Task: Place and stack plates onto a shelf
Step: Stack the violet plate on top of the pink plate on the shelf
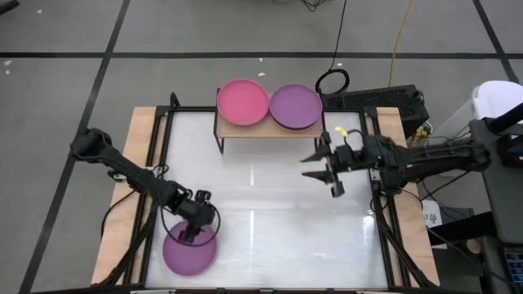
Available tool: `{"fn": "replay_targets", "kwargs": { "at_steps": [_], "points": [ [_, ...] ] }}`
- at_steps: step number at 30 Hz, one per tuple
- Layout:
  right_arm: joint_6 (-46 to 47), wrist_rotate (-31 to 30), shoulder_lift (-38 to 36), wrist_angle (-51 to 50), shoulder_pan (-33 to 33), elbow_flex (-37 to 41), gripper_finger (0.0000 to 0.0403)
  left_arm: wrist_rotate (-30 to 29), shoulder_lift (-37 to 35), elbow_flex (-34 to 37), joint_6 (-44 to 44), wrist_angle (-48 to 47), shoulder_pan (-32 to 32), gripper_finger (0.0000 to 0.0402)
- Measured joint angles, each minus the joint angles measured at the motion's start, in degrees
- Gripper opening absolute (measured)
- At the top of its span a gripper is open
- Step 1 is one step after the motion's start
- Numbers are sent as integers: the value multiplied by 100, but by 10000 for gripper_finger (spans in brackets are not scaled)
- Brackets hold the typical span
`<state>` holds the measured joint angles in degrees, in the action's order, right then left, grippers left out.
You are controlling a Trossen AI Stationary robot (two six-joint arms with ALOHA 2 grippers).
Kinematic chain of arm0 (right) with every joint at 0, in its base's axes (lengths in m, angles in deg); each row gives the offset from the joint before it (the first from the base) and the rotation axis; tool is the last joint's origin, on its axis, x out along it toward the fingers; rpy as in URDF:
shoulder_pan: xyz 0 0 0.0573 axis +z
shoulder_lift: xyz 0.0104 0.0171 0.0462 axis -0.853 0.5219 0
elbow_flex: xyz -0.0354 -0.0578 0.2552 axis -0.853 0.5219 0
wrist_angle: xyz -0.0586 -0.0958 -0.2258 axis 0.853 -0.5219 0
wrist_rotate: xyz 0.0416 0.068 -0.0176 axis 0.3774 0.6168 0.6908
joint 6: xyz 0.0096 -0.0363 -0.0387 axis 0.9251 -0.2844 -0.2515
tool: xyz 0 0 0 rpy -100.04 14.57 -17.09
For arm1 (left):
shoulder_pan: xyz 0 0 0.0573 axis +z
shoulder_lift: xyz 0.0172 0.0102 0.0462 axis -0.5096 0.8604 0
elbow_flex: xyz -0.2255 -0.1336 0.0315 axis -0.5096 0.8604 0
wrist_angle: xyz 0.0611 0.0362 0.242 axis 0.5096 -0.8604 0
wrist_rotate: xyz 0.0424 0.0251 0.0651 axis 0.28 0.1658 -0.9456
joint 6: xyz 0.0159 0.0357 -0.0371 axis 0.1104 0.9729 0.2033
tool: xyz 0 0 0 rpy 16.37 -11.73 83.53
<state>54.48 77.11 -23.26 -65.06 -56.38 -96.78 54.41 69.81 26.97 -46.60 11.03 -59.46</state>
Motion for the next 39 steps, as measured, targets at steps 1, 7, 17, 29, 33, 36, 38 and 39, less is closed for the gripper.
{"fn": "replay_targets", "kwargs": {
  "at_steps": [1, 7, 17, 29, 33, 36, 38, 39],
  "points": [
    [25, -161, -133, 10, 105, 168, 155, -2, 63, 0, 30, 2, -4, 259],
    [228, -438, -672, 724, 736, 1363, 155, -18, 351, -2, 49, 1, 26, 259],
    [480, -455, -1113, 4326, 1316, 3715, 155, -25, 734, -6, 174, 17, 29, 214],
    [561, -619, -1186, 4348, 1333, 4029, 155, 572, 638, -285, 288, -34, 415, 13],
    [456, -619, -1188, 4349, 1333, 4033, 155, 369, 393, -952, 593, -328, 820, 11],
    [448, -619, -1186, 4271, 1333, 4038, 155, 154, 157, -1690, 1077, -840, 1197, 11],
    [395, -617, -1184, 4201, 1333, 4038, 155, -152, 34, -2245, 1420, -1148, 1508, 11],
    [368, -619, -1186, 4163, 1333, 4038, 155, -336, -3, -2547, 1597, -1327, 1690, 11]
  ]
}}
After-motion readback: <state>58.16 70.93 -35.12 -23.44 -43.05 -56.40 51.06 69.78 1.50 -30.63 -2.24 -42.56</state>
